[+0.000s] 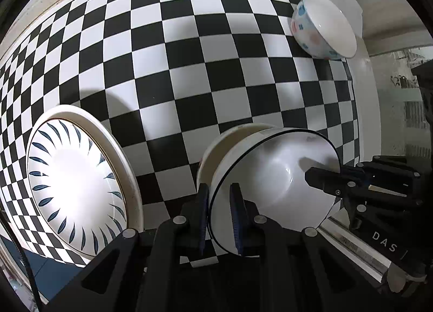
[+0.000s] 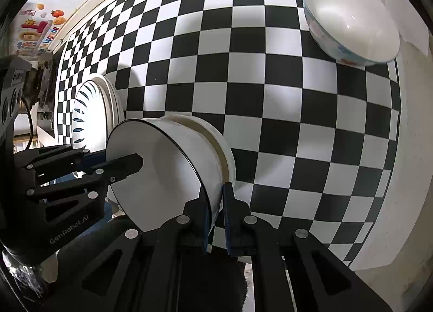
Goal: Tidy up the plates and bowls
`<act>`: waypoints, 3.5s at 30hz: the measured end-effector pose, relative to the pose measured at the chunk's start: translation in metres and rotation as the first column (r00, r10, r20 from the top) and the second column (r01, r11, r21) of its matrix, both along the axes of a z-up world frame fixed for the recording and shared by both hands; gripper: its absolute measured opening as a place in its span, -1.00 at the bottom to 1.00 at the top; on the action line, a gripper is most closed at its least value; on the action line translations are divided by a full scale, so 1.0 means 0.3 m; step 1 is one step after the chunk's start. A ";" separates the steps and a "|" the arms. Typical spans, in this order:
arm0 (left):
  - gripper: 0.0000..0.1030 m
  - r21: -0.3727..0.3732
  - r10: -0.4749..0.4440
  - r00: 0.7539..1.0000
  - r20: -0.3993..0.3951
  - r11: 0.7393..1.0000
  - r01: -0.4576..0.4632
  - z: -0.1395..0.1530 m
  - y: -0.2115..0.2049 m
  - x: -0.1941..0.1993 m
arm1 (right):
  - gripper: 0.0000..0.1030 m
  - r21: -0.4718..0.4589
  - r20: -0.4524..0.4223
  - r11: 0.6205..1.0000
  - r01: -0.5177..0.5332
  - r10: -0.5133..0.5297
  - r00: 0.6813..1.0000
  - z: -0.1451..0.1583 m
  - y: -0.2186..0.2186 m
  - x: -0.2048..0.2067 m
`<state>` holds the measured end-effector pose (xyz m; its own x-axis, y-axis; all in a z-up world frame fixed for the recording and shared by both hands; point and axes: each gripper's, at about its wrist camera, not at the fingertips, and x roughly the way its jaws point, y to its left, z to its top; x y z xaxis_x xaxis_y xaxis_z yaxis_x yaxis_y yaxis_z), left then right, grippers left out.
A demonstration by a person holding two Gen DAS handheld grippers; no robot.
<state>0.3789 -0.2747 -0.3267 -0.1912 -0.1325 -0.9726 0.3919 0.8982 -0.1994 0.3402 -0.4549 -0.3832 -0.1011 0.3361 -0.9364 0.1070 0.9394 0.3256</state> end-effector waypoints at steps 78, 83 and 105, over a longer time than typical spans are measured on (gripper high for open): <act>-0.87 -0.080 -0.036 0.998 0.059 0.996 0.041 -0.108 -0.621 0.419 | -0.79 0.006 0.055 0.897 0.442 -0.441 0.896 -0.142 -0.689 0.335; -0.87 -0.107 -0.017 0.995 0.102 0.994 0.028 0.017 -0.516 0.359 | -0.78 0.016 0.103 0.921 0.389 -0.388 0.916 -0.021 -0.613 0.284; -0.86 -0.099 0.060 0.992 0.114 0.994 -0.049 0.151 0.023 -0.026 | -0.73 0.029 0.145 0.990 0.137 -0.140 0.980 0.190 -0.058 -0.034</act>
